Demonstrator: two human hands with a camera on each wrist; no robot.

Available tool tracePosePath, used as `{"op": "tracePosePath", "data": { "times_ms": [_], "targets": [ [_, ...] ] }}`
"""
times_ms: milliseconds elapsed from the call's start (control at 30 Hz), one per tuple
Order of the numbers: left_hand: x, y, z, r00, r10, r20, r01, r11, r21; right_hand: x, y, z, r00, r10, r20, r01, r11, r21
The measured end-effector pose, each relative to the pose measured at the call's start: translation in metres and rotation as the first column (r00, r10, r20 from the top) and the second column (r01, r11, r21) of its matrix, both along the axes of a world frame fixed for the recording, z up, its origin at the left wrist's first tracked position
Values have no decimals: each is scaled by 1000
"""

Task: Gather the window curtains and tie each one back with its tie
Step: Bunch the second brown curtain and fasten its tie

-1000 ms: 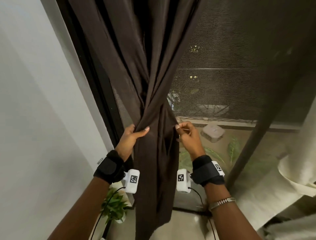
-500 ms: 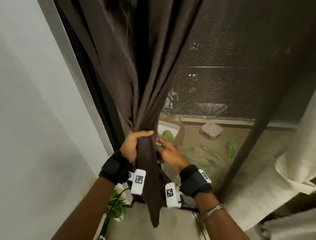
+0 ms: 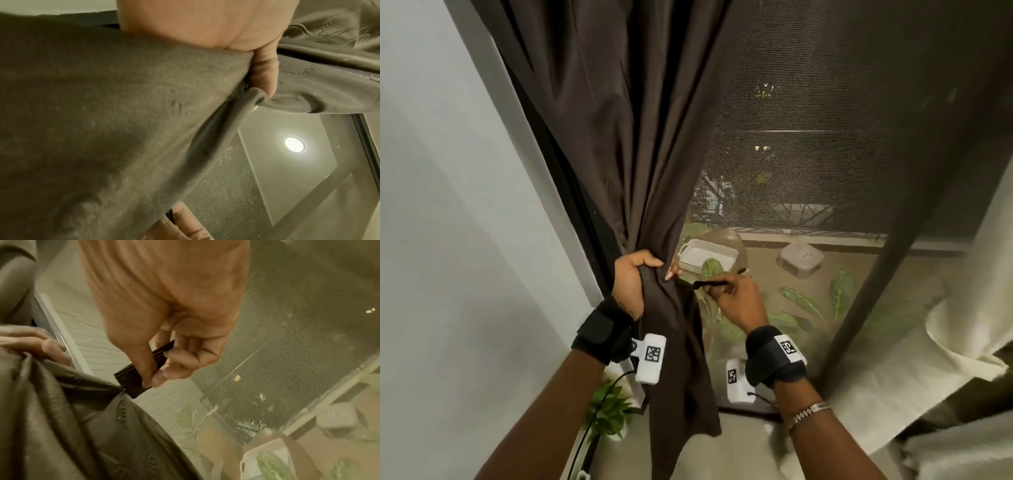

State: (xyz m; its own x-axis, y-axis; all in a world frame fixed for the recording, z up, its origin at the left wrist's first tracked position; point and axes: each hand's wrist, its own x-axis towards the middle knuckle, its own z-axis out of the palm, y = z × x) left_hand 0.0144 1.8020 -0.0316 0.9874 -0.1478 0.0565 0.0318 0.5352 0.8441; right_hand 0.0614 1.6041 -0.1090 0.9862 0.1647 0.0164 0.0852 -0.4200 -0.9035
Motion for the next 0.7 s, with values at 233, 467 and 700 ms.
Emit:
{"op": "tracePosePath", "data": {
  "times_ms": [233, 467, 700],
  "targets": [
    [-6, -9, -12, 968, 247, -48, -229, 943, 242, 13, -15, 0, 995, 51, 91, -48, 998, -30],
    [-1, 9, -33, 987, 159, 26, -147, 826, 544, 9, -26, 30, 994, 54, 99, -74, 974, 212],
    [-4, -2, -51, 992, 80, -94, -42, 938, 345, 16, -35, 39, 974, -127, 188, 74, 962, 262]
  ]
}}
